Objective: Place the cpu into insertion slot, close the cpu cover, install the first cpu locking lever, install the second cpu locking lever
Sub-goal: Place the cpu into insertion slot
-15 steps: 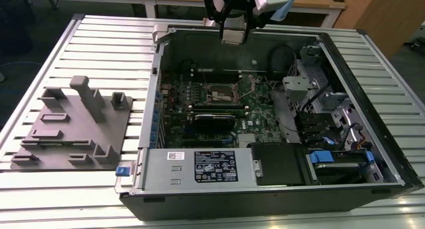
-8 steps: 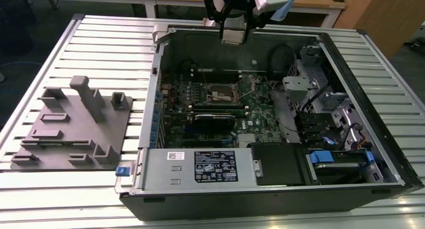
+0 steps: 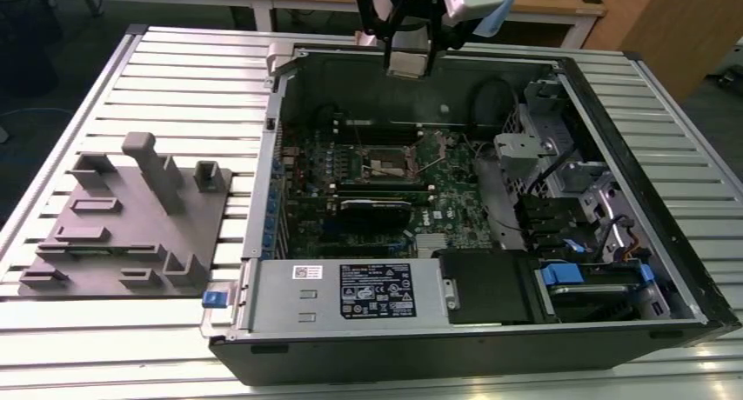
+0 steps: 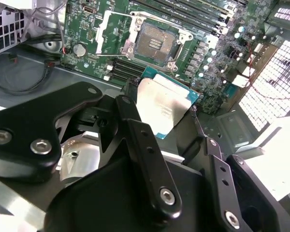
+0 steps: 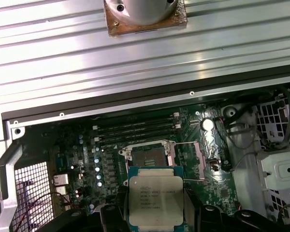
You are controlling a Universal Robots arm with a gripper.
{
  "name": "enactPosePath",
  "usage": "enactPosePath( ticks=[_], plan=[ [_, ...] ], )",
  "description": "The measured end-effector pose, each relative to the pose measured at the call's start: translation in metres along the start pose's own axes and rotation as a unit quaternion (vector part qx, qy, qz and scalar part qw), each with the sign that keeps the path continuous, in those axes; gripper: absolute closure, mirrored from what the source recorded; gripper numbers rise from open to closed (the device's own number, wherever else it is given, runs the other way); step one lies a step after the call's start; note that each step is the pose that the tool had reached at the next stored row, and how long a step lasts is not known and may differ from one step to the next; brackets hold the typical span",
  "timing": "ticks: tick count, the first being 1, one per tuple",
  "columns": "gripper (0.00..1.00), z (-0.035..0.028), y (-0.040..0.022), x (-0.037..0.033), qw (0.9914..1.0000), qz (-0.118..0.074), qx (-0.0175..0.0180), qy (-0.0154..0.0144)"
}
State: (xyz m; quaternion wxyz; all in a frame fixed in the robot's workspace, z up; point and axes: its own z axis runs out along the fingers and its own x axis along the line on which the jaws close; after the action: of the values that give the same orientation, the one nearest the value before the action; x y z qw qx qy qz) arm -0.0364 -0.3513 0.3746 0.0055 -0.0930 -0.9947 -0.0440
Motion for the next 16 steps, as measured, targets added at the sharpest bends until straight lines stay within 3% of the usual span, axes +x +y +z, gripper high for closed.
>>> enactPosePath(
  ticks=[9,16],
  plan=[
    [0.46,0.0000,0.0000,0.0000,0.99972,0.024,-0.0004,-0.0020],
    [0.46,0.0000,0.0000,0.0000,0.99969,0.025,-0.0005,-0.0021]
  ],
)
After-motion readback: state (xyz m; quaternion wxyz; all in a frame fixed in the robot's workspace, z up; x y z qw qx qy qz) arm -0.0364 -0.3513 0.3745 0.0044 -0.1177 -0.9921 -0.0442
